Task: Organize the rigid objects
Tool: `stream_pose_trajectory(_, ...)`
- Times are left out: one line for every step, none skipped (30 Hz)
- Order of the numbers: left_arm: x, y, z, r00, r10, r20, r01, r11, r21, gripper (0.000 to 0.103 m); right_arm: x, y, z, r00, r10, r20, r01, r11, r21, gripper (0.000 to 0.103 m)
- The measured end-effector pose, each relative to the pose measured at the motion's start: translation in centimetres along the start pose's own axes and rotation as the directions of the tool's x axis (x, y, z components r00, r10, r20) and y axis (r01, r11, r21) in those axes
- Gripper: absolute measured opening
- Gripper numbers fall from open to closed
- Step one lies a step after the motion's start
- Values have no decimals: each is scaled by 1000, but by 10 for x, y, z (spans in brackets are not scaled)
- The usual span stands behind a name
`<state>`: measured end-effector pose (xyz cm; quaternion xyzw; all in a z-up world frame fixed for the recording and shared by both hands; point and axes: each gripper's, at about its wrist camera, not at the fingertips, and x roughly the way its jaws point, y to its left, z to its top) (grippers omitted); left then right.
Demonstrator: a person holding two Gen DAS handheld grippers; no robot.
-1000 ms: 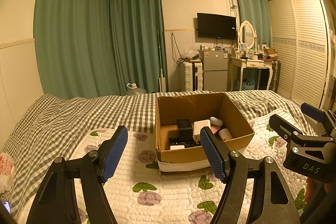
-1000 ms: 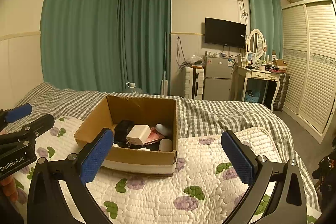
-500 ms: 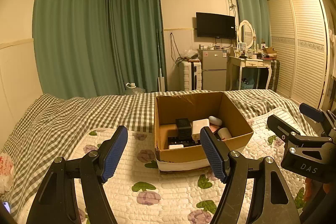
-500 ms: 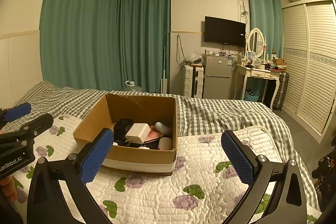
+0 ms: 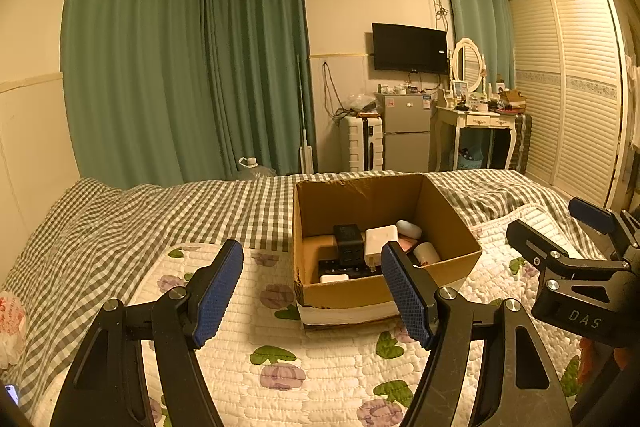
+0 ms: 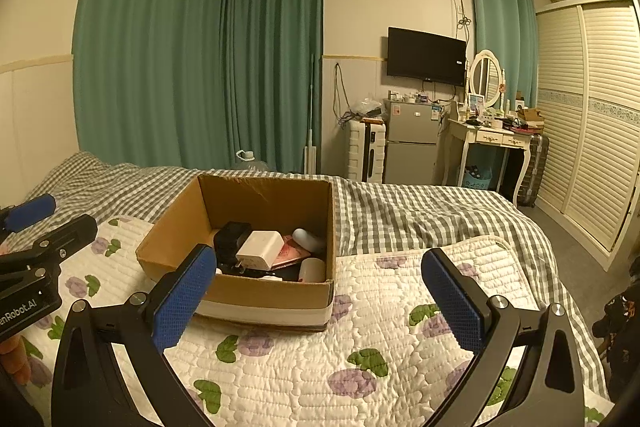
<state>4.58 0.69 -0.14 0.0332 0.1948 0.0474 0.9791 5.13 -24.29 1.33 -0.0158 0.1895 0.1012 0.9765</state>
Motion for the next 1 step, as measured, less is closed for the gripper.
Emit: stream_pose_trajectory(1, -1, 0, 1000, -3, -6, 3, 1000, 1, 74, 0, 0, 0, 1000, 1, -1, -1, 1000, 0, 103)
